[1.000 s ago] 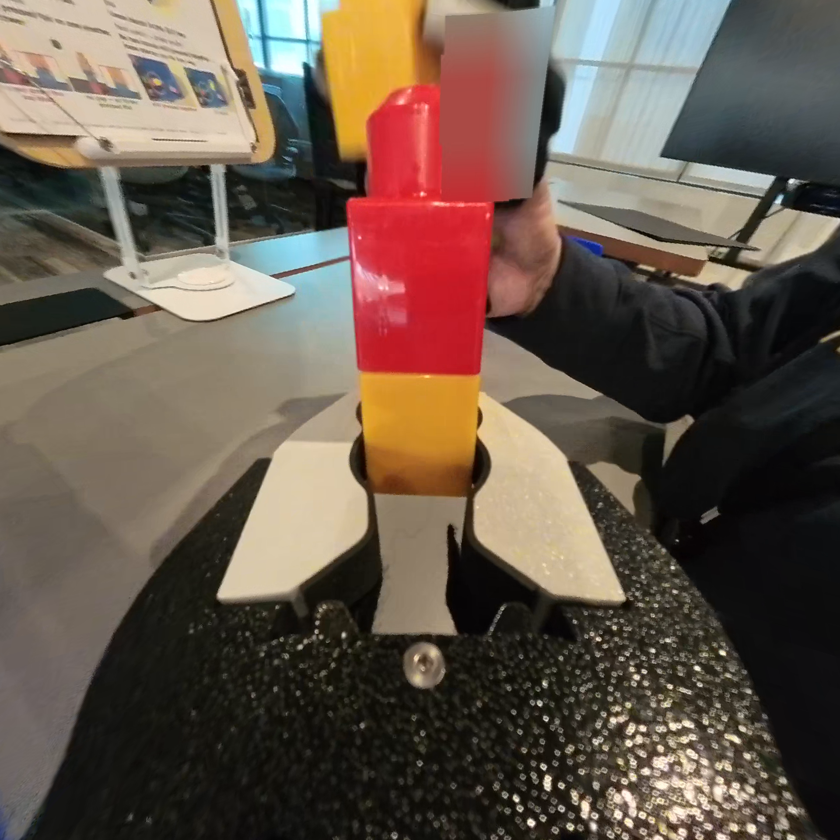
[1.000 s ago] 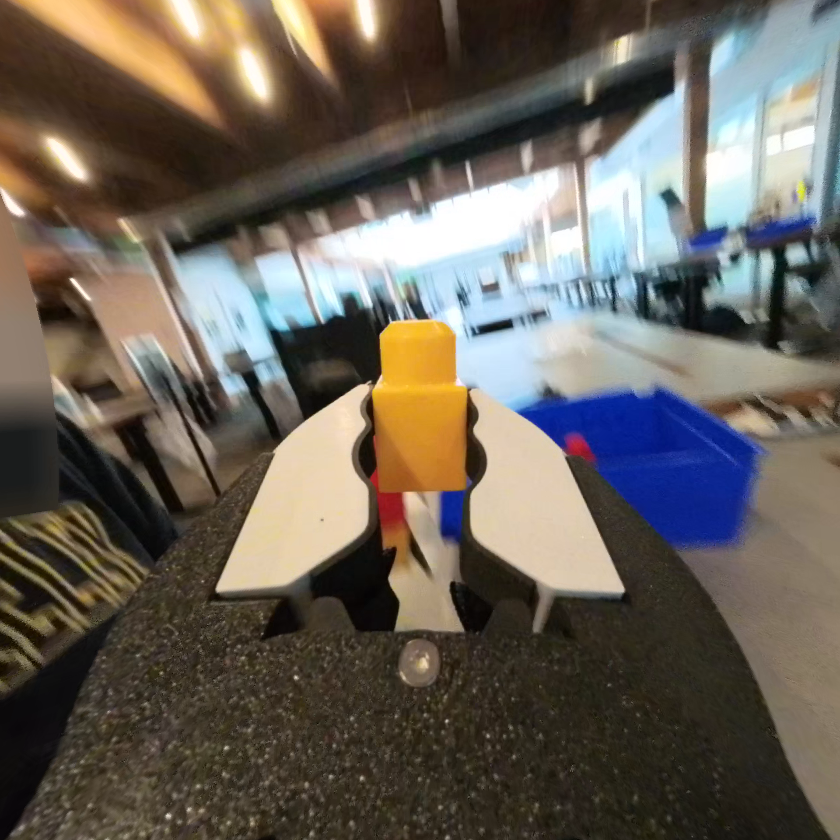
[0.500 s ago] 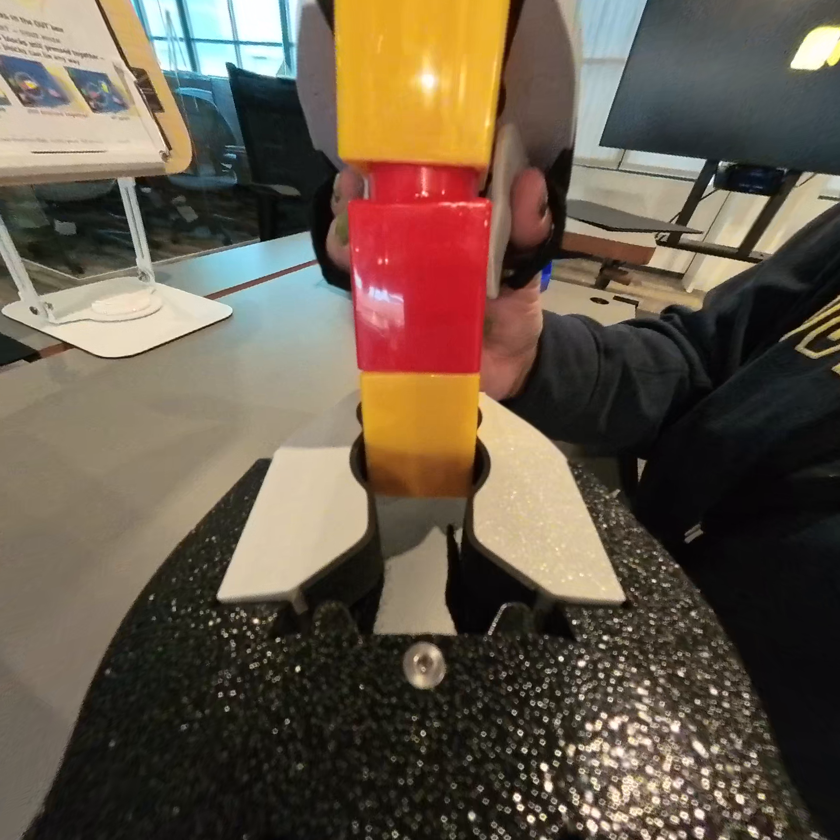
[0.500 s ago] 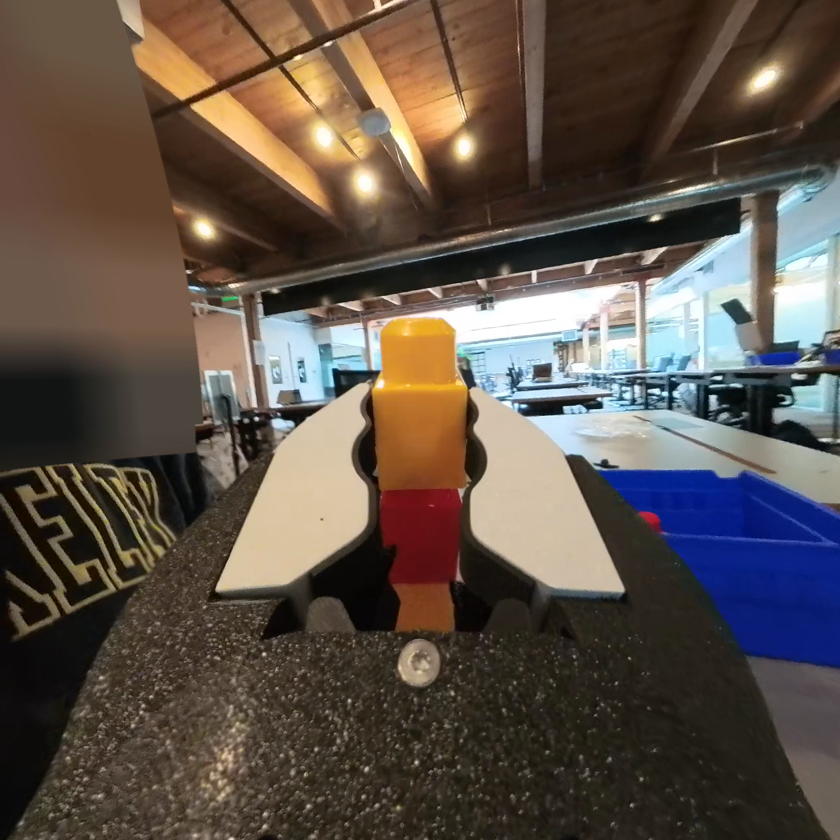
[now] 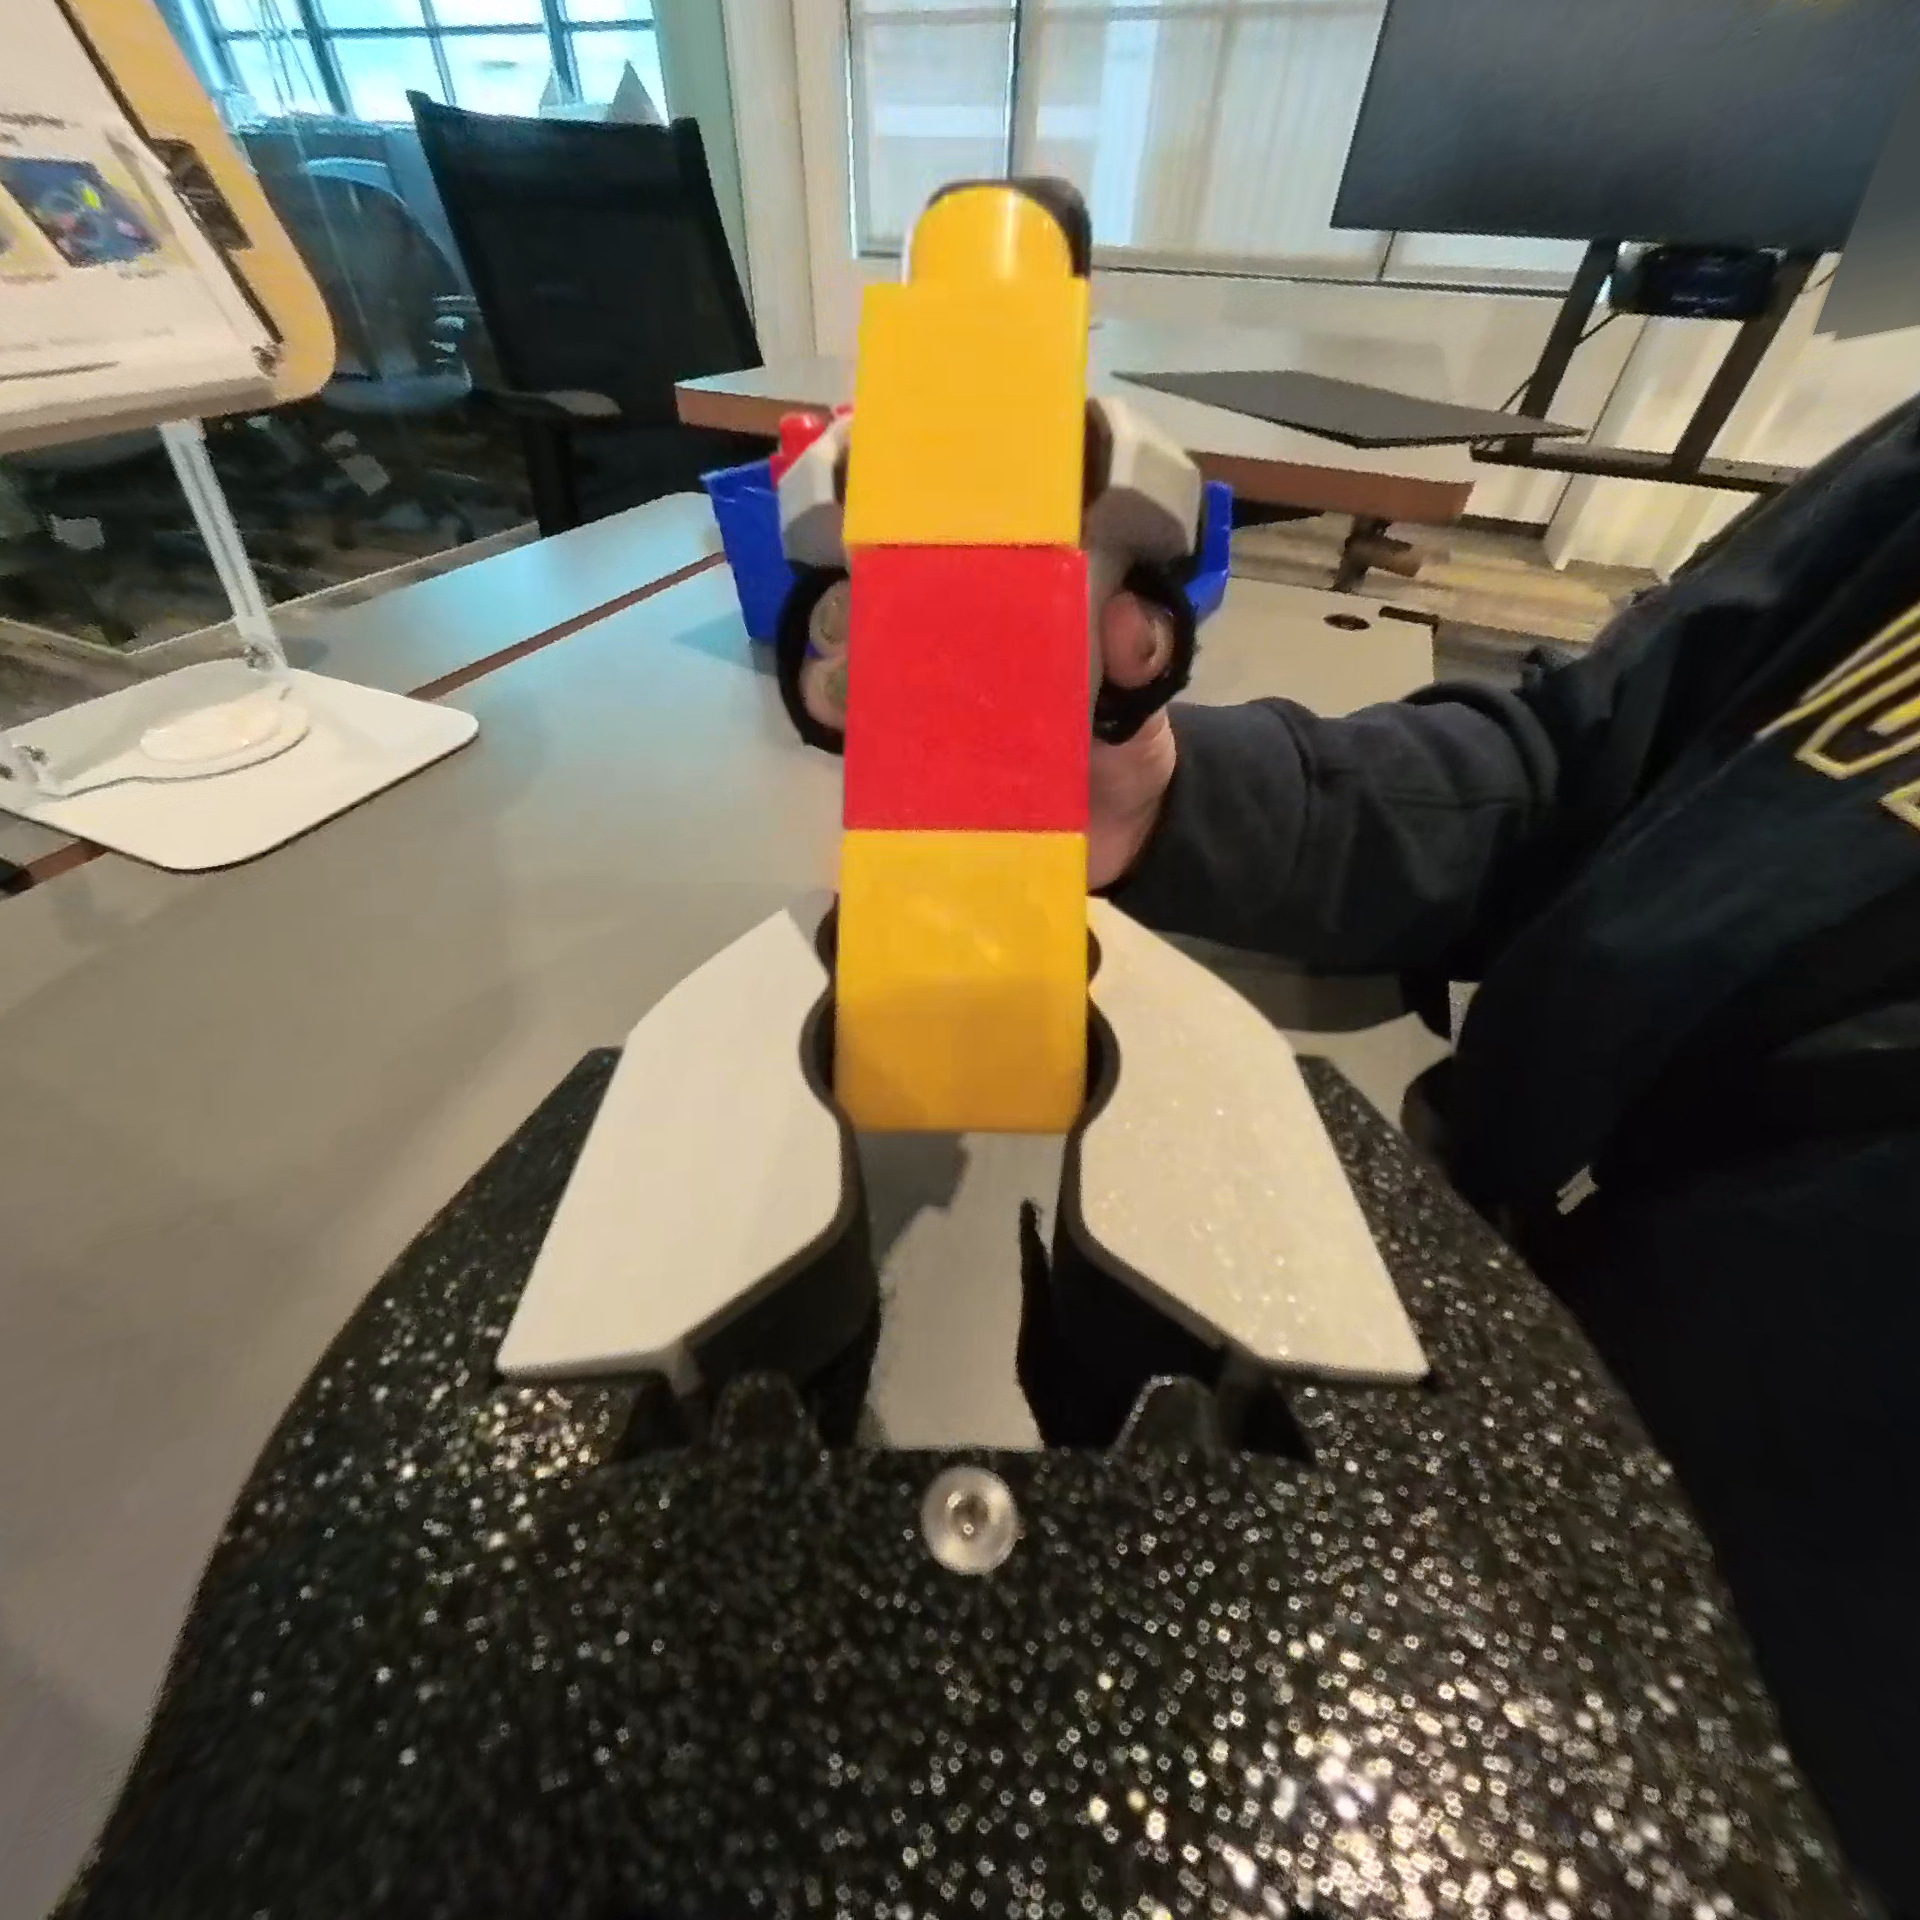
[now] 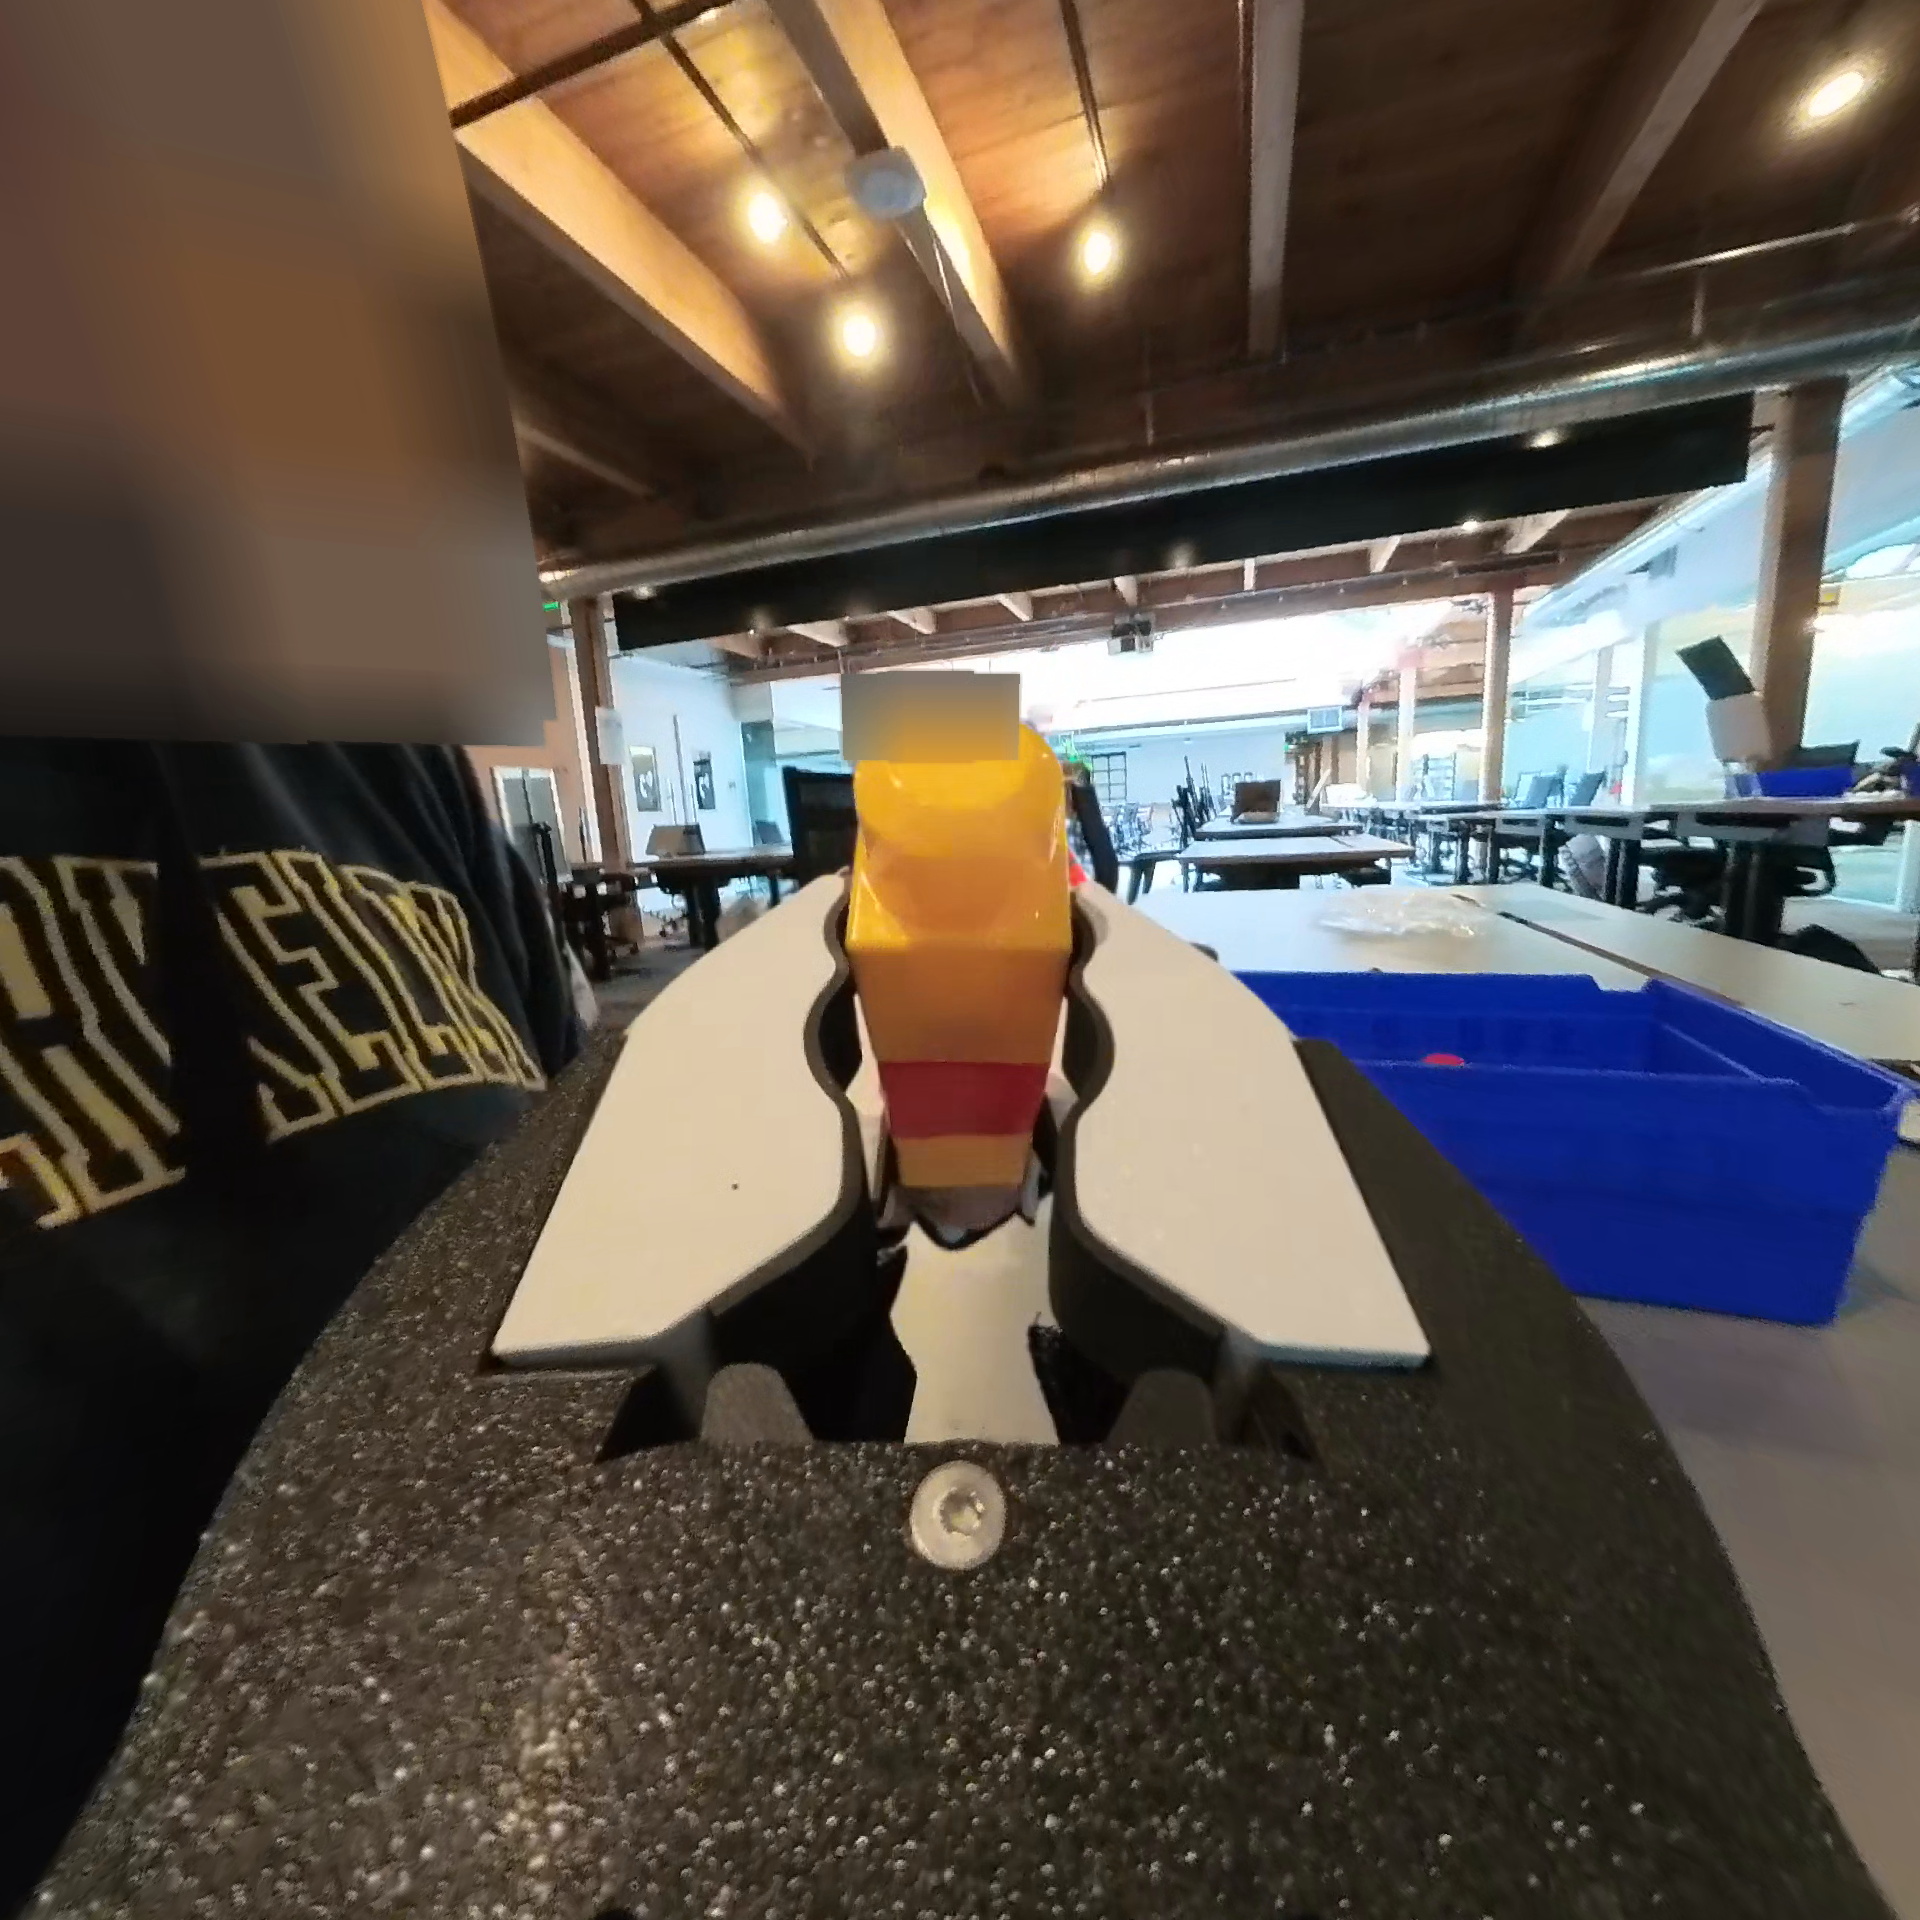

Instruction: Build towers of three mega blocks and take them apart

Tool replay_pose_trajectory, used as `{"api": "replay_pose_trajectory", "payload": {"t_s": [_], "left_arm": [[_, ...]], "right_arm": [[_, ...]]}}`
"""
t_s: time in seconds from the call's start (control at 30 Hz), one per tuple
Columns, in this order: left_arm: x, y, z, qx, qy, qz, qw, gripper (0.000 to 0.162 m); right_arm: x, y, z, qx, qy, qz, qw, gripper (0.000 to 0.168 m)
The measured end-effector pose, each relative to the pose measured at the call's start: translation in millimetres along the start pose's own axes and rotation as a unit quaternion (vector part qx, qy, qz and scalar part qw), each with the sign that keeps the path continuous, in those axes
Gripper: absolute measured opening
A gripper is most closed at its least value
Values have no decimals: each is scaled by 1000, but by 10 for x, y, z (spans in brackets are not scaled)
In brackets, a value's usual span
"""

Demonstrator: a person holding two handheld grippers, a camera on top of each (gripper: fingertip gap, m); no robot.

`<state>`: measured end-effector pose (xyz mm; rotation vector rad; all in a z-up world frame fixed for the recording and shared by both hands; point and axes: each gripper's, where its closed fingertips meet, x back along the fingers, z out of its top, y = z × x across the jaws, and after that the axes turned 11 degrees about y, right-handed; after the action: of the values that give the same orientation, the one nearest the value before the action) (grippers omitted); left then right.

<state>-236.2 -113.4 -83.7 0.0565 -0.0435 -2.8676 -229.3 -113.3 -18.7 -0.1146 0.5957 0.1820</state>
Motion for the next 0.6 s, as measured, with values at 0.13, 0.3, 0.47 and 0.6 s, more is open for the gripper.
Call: {"api": "replay_pose_trajectory", "payload": {"t_s": [0.13,0.3,0.47,0.6], "left_arm": [[-113,71,-94,-1,-27,-23,999,40],[-270,114,-94,22,-24,-37,999,43],[-376,155,10,12,-26,-42,999,47],[-419,157,-68,-18,-65,-31,997,41]], "right_arm": [[161,-78,-1,12,-35,14,999,36],[248,-95,65,38,-49,-8,998,36],[246,-130,40,42,-60,-10,997,36],[250,-160,43,47,-71,-6,996,36]]}}
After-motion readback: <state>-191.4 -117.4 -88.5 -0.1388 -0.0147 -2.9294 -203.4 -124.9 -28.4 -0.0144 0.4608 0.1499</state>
